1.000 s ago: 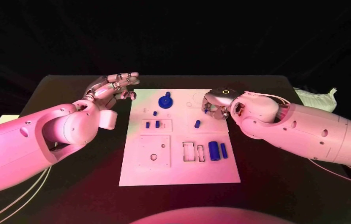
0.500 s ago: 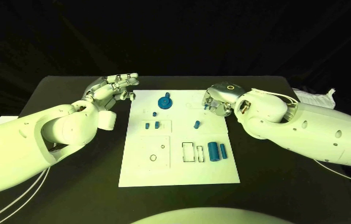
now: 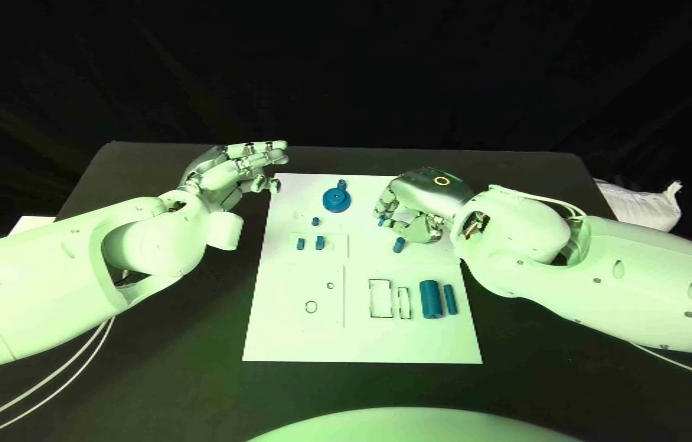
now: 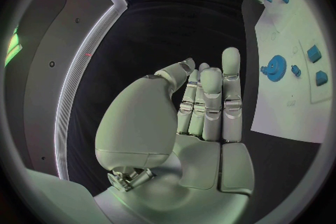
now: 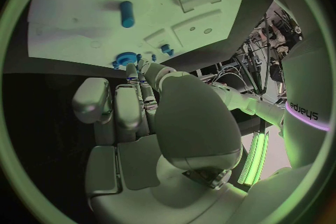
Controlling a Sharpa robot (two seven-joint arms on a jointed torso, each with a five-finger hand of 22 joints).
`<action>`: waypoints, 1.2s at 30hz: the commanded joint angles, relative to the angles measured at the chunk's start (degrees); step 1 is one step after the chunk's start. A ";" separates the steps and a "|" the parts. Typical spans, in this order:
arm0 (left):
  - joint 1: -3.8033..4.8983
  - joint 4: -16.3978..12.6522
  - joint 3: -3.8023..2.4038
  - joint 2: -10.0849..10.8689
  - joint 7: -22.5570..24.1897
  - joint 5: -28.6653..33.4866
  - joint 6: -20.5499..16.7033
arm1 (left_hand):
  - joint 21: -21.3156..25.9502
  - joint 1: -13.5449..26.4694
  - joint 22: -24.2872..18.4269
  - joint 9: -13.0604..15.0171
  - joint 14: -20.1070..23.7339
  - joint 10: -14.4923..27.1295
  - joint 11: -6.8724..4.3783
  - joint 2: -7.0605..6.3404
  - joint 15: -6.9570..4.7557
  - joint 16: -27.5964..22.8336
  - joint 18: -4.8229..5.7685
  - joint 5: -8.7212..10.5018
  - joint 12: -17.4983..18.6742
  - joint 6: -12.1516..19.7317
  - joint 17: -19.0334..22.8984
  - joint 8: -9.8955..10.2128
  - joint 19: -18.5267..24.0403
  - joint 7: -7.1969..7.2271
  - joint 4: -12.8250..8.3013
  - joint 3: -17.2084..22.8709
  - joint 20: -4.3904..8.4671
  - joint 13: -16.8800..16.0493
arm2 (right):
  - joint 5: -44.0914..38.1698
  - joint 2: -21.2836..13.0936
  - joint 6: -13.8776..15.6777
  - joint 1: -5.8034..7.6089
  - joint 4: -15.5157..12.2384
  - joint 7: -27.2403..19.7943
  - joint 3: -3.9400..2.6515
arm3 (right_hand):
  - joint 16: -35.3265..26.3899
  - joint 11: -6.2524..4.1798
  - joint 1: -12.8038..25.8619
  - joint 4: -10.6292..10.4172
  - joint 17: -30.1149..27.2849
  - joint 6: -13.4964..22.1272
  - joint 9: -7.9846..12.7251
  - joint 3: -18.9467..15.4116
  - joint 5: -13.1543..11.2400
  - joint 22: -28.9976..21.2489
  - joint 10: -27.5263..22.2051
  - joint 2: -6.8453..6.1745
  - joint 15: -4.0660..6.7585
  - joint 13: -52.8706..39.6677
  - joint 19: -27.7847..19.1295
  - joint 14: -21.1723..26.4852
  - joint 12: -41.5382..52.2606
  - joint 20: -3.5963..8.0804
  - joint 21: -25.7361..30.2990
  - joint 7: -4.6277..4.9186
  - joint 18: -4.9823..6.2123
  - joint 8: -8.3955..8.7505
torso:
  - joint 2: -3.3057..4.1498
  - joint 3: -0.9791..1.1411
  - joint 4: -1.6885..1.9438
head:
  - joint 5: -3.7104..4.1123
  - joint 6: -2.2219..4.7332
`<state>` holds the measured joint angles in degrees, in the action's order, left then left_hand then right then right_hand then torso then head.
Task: Assemble the parts on the task board
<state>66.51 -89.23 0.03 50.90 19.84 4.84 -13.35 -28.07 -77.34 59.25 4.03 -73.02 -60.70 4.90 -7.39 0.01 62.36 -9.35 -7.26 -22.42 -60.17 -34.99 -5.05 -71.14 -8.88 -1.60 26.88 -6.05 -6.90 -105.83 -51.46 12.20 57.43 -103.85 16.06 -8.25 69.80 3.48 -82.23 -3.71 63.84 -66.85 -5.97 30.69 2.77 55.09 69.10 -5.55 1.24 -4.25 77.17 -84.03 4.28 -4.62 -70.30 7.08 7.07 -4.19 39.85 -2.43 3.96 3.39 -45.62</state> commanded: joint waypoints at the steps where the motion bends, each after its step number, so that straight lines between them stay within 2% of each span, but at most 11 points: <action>1: -0.11 0.03 -0.03 -0.26 -0.06 -0.33 1.39 | 0.34 -0.49 -0.05 -0.08 0.38 0.50 -0.04 0.18 0.06 -0.15 -1.08 0.12 -0.19 0.20 0.09 -0.16 -0.14 -0.08 -0.18 -0.01 0.25 -0.08 | -0.90 1.48 -1.04 -0.90 -0.97 0.03 0.19 | -0.38 0.37 0.66 -0.02 -0.06 -0.02 -0.02 0.44 0.12 -0.07 0.23 -0.01 -0.10 -0.06 0.40 -2.11 -0.20 -0.12 -0.29 0.33 -0.66 -0.14 | 0.02 -0.06 0.05 | -1.85 -0.50; 7: -0.11 0.02 -0.03 -0.49 -0.15 -0.33 1.59 | 0.34 -0.49 -0.05 -0.08 0.38 0.50 -0.04 0.18 0.06 -0.15 -1.08 0.12 -0.19 0.20 0.09 -0.16 -0.14 -0.08 -0.18 -0.01 0.25 -0.08 | -1.41 5.12 -1.93 -3.29 -0.64 -0.90 0.87 | -0.37 0.39 0.62 0.09 -0.08 -0.01 -0.03 0.56 0.19 -0.14 0.20 0.01 -0.12 0.00 0.36 -2.10 -0.26 -0.13 -0.25 0.37 -0.64 -0.11 | 0.05 -0.13 -0.03 | -3.59 -1.08; 10: -0.11 -0.02 -0.03 -0.64 -0.16 -0.33 1.66 | 0.34 -0.49 -0.05 -0.08 0.38 0.50 -0.04 0.18 0.06 -0.15 -1.08 0.12 -0.19 0.20 0.09 -0.16 -0.14 -0.08 -0.18 -0.01 0.25 -0.08 | -1.61 6.75 -2.37 -4.47 0.00 -1.34 1.17 | -0.35 0.40 0.57 0.21 -0.08 0.00 -0.04 0.67 0.22 -0.15 0.22 0.03 -0.14 0.04 0.35 -2.10 -0.29 -0.13 -0.25 0.40 -0.63 -0.09 | 0.12 -0.12 -0.05 | -3.91 -0.99; 12: -0.11 -0.04 -0.03 -0.77 -0.16 -0.33 1.72 | 0.34 -0.49 -0.05 -0.08 0.38 0.50 -0.04 0.18 0.06 -0.15 -1.08 0.12 -0.19 0.20 0.09 -0.16 -0.14 -0.08 -0.18 -0.01 0.25 -0.08 | -1.80 7.68 -2.64 -5.18 0.51 -1.56 1.35 | -0.36 0.40 0.55 0.27 -0.11 0.00 -0.05 0.71 0.23 -0.17 0.25 0.02 -0.14 0.05 0.34 -2.09 -0.30 -0.14 -0.24 0.41 -0.63 -0.09 | 0.14 -0.12 0.10 | -4.10 -1.10; 15: -0.11 -0.12 -0.03 -0.85 -0.19 -0.33 1.79 | 0.34 -0.49 -0.05 -0.08 0.38 0.50 -0.04 0.18 0.06 -0.15 -1.08 0.12 -0.19 0.20 0.09 -0.16 -0.14 -0.08 -0.18 -0.01 0.25 -0.08 | -2.04 8.65 -2.91 -5.83 1.22 -1.79 1.57 | -0.34 0.41 0.53 0.34 -0.10 0.01 -0.06 0.74 0.25 -0.20 0.26 0.01 -0.14 0.07 0.33 -2.09 -0.30 -0.15 -0.23 0.42 -0.62 -0.08 | 0.12 -0.18 0.12 | -4.71 -1.47; 21: -0.12 0.05 -0.03 -0.94 -0.25 -0.33 1.86 | 0.40 -0.57 -0.10 -0.10 0.49 0.61 0.00 0.20 0.09 -0.24 -1.07 0.12 -0.28 0.31 0.31 -0.12 -0.13 -0.13 -0.26 -0.06 0.24 -0.09 | -3.06 9.80 -3.22 -6.50 2.23 -1.81 1.92 | -0.32 0.42 0.52 0.41 -0.09 0.02 -0.06 0.77 0.26 -0.13 0.26 -0.02 -0.15 0.09 0.35 -2.09 -0.32 -0.15 -0.27 0.44 -0.63 -0.06 | 0.09 -0.18 0.00 | -5.48 -1.79; 31: -0.12 0.35 -0.03 -1.16 -0.53 -0.39 2.20 | 0.41 -0.57 -0.11 -0.10 0.49 0.63 0.01 0.22 0.10 -0.23 -1.07 0.12 -0.29 0.31 0.28 -0.12 -0.13 -0.14 -0.26 -0.06 0.24 -0.10 | -5.64 10.97 -3.73 -7.22 3.32 -1.13 2.40 | -0.36 0.45 0.60 0.43 -0.16 0.01 -0.08 0.76 0.27 -0.16 0.29 -0.06 -0.16 0.11 0.33 -2.08 -0.33 -0.18 -0.25 0.49 -0.63 -0.06 | 0.05 -0.12 0.05 | -5.88 -2.21; 36: -0.12 0.38 -0.03 -1.13 -0.69 -0.41 2.38 | 0.44 -0.60 -0.13 -0.09 0.54 0.68 0.02 0.28 0.11 -0.27 -1.07 0.11 -0.31 0.31 0.37 -0.13 -0.12 -0.15 -0.26 -0.06 0.23 -0.10 | -6.25 11.11 -4.09 -7.34 3.42 -1.01 2.44 | -0.37 0.48 0.70 0.48 -0.20 -0.01 -0.10 0.71 0.26 -0.12 0.32 -0.15 -0.18 0.13 0.35 -2.08 -0.34 -0.20 -0.28 0.51 -0.65 -0.06 | 0.12 -0.13 0.00 | -5.99 -2.09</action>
<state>66.50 -88.82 0.03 49.88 19.21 4.67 -12.31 -27.84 -77.59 59.20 3.99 -72.82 -60.29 4.89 -7.14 0.21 62.36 -9.35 -7.26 -22.42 -60.17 -34.66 -5.05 -71.14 -8.87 -1.60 26.89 -6.05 -6.93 -109.91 -40.45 9.53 50.24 -100.45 15.00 -5.88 69.80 3.67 -82.03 -3.31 63.73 -66.87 -5.97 31.07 2.88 54.96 69.25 -5.77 1.23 -4.10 77.16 -84.03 4.08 -4.63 -70.29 7.18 7.07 -4.12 39.95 -2.55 3.99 -2.52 -47.80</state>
